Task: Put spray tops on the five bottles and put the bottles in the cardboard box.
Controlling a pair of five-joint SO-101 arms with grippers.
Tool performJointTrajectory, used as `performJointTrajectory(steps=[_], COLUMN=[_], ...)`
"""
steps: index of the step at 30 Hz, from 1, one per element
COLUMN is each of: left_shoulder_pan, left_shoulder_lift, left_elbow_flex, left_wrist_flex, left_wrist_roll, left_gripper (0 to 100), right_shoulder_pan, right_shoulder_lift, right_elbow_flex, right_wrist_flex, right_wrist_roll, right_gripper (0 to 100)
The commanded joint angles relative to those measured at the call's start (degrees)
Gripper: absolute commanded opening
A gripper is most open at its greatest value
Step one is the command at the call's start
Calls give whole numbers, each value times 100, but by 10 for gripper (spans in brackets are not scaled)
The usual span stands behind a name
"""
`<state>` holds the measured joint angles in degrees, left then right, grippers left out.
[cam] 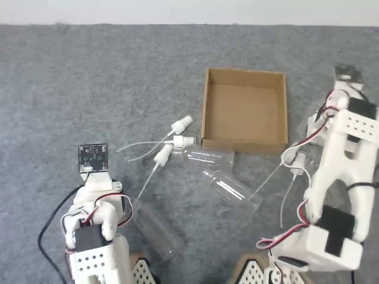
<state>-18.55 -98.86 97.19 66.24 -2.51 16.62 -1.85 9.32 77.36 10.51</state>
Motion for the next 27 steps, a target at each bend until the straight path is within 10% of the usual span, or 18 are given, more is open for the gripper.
performJointTrajectory(steps=[1, 27], left_shoulder_pan=[-26, -26], left_shoulder_lift=[-26, -26], left_elbow_flex=[-92, -92], left_wrist_flex=[18, 26], left_wrist_roll=[-44, -44], left_gripper=[12, 12], right_shoulder_pan=[-541, -426], right_shoulder_lift=[-470, 215], right_elbow_flex=[-26, 1864], right_wrist_flex=[154, -2281], right_wrist_roll=[-123, -519], right_gripper=[266, 169])
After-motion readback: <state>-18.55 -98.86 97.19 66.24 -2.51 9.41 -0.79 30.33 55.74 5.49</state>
